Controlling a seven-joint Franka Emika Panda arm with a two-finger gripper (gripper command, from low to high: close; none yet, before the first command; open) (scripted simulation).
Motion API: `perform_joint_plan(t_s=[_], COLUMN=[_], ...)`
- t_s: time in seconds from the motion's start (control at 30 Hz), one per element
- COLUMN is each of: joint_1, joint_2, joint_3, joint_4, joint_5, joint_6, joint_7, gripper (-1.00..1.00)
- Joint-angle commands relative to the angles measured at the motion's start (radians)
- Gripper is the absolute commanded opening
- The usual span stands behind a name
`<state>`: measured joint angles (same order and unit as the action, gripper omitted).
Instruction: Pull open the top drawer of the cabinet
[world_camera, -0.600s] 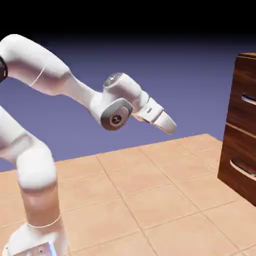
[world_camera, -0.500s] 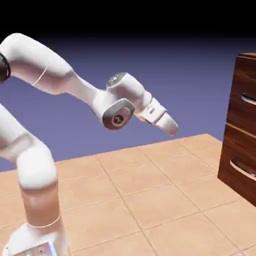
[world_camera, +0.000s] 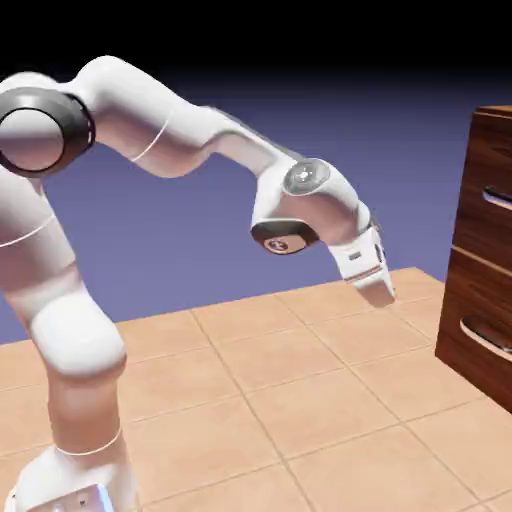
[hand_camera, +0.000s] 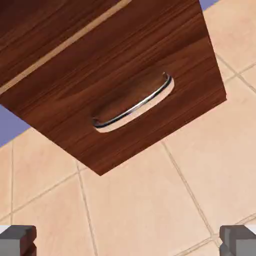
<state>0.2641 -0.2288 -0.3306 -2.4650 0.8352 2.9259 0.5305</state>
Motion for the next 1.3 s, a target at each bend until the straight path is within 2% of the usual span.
perform_joint_plan(t_s=[0.0, 1.27], joint_1=[0.013, 0.512], joint_2=[0.018, 0.693], joint_3=[-0.017, -0.671], joint_4=[0.018, 0.701], joint_5=[0.044, 1.696], joint_6=[-0.006, -0.226], joint_7=[-0.011, -0.427], gripper=[0.0, 0.0])
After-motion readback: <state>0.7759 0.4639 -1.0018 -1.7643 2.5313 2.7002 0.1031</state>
